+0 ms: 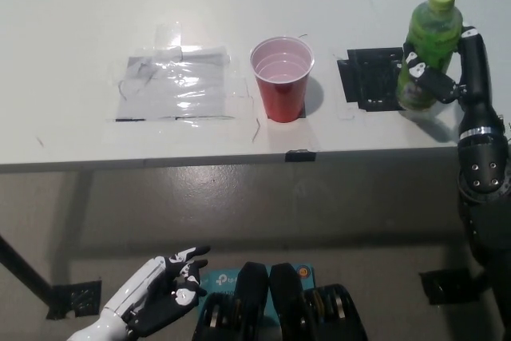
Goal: The robot uses its right hand to pick up a bottle kept in the middle of the desk and tilt it into a cup kept next to it to pour water out
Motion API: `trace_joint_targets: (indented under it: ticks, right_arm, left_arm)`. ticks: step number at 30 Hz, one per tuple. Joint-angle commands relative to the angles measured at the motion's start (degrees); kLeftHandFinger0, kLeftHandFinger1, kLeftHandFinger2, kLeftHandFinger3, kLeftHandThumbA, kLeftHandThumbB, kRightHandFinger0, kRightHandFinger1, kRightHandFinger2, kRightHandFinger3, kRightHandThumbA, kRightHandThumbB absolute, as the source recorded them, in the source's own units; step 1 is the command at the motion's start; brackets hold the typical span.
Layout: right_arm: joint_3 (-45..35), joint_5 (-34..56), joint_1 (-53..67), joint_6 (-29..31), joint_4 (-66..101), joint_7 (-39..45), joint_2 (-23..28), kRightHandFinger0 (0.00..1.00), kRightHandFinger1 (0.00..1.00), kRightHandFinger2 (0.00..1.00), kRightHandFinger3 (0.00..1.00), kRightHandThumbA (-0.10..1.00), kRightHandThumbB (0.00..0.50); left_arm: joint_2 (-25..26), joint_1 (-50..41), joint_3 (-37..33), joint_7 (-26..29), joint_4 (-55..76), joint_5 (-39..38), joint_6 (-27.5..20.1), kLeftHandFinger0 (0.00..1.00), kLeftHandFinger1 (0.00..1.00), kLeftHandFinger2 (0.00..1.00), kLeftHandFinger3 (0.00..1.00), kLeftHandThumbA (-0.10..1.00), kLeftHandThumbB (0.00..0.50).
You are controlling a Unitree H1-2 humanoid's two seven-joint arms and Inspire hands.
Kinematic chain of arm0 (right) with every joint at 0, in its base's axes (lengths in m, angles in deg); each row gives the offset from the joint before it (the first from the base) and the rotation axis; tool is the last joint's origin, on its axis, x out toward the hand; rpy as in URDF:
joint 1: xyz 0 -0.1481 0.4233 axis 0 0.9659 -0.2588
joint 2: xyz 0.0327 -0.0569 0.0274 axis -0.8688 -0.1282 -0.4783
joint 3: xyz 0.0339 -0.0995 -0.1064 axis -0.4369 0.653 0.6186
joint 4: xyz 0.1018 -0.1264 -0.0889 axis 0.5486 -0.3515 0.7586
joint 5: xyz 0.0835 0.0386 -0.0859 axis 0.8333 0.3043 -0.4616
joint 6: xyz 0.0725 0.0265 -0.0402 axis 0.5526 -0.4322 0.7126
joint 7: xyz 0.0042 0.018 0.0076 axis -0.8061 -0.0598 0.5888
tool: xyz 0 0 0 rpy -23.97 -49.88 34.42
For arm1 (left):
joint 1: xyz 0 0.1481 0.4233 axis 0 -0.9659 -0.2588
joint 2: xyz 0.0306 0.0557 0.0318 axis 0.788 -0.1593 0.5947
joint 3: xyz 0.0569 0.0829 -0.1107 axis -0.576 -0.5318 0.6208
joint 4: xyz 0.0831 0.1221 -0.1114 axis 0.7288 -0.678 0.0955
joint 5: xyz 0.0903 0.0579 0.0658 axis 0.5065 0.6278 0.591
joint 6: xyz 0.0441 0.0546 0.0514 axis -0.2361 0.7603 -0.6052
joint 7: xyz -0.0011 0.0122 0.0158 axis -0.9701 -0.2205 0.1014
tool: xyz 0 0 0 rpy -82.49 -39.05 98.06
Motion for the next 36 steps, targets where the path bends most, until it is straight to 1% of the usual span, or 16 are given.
trace_joint_targets:
  ticks: [1,5,10,14,19,25,27,28,29,30,31,32,33,34,35,36]
  right_arm:
    - [-0.6,1.9,-1.7,2.2,2.0,-2.2,0.1,0.00,0.00,0.00,0.26,-0.10,0.171]
    - [-2.0,3.5,-1.1,0.1,1.9,-2.7,-0.9,0.00,0.00,0.00,0.24,-0.10,0.122]
    - [-2.1,3.6,-1.3,0.7,-1.1,-3.1,-1.4,0.00,0.00,0.00,0.21,-0.10,0.087]
    - [-1.8,3.3,-1.1,0.5,-1.8,-3.3,-1.2,0.00,0.00,0.00,0.22,-0.10,0.082]
    - [-1.3,2.9,-0.3,-1.1,-1.2,-3.0,-1.2,0.00,0.00,0.00,0.25,-0.10,0.092]
    - [0.1,2.4,-0.3,-1.2,-2.6,-2.4,-1.0,0.00,0.00,0.00,0.23,-0.10,0.099]
    - [0.8,1.7,0.0,-2.9,-1.6,-2.0,-0.7,0.00,0.00,0.00,0.28,-0.10,0.104]
    - [1.2,1.8,0.3,-5.4,-0.3,-0.3,-0.5,0.00,0.01,0.03,0.60,-0.10,0.067]
    - [2.4,0.4,0.6,-6.0,0.3,0.2,0.1,0.11,0.11,0.17,0.86,-0.10,0.025]
    - [3.7,-1.1,0.8,-6.8,0.8,0.8,0.8,0.43,0.47,0.55,1.00,0.04,0.078]
    - [7.5,-6.9,0.9,-13.5,2.3,1.7,2.4,0.97,1.00,1.00,1.00,0.58,0.246]
    - [9.1,-8.7,0.9,-16.2,3.0,1.7,2.9,1.00,1.00,1.00,1.00,0.80,0.325]
    - [9.8,-9.2,0.7,-16.9,3.0,1.4,3.1,1.00,1.00,1.00,1.00,0.85,0.412]
    - [10.2,-9.3,0.7,-17.4,3.1,1.2,3.3,1.00,1.00,1.00,1.00,0.86,0.417]
    - [11.7,-10.4,0.5,-19.9,3.9,1.9,3.7,1.00,1.00,1.00,1.00,0.96,0.497]
    - [12.6,-11.0,0.4,-21.5,4.5,2.3,3.9,1.00,1.00,1.00,1.00,1.00,0.500]
  left_arm:
    - [0.2,0.4,0.7,-0.8,0.8,0.1,0.8,0.73,0.94,1.00,1.00,1.00,0.317]
    - [0.0,0.4,0.7,-0.7,0.7,0.4,0.8,0.72,0.93,1.00,1.00,1.00,0.353]
    - [0.1,0.2,1.0,-0.7,1.0,0.4,0.7,0.71,0.93,1.00,1.00,1.00,0.335]
    - [0.1,0.3,1.0,-0.8,1.0,0.1,0.8,0.71,0.94,1.00,1.00,1.00,0.317]
    - [0.0,0.2,0.9,-0.6,1.1,0.2,0.8,0.71,0.94,1.00,1.00,1.00,0.317]
    - [0.1,0.1,1.2,-0.8,1.2,0.1,0.7,0.71,0.94,1.00,1.00,1.00,0.335]
    - [0.1,0.1,1.2,-0.8,1.1,0.1,0.7,0.71,0.94,1.00,1.00,1.00,0.336]
    - [0.0,0.1,1.2,-0.8,1.0,0.1,0.7,0.71,0.94,1.00,1.00,1.00,0.336]
    - [0.1,0.2,1.2,-0.9,1.0,0.1,0.6,0.71,0.94,1.00,1.00,1.00,0.333]
    - [0.1,0.2,1.2,-0.9,1.0,0.0,0.7,0.71,0.94,1.00,1.00,1.00,0.333]
    - [0.1,0.2,1.1,-0.8,1.0,0.2,0.8,0.71,0.94,1.00,1.00,1.00,0.335]
    - [0.2,0.3,1.0,-0.9,0.9,0.2,0.8,0.71,0.94,1.00,1.00,1.00,0.337]
    - [0.1,0.3,1.1,-0.9,0.9,0.3,0.5,0.70,0.94,1.00,1.00,1.00,0.324]
    - [0.1,0.3,1.1,-0.9,0.8,0.3,0.3,0.70,0.93,1.00,1.00,1.00,0.323]
    - [0.1,0.3,1.1,-0.8,0.9,0.2,0.7,0.71,0.93,1.00,1.00,1.00,0.342]
    - [0.1,0.3,1.1,-0.7,0.7,0.2,0.8,0.71,0.93,1.00,1.00,1.00,0.351]
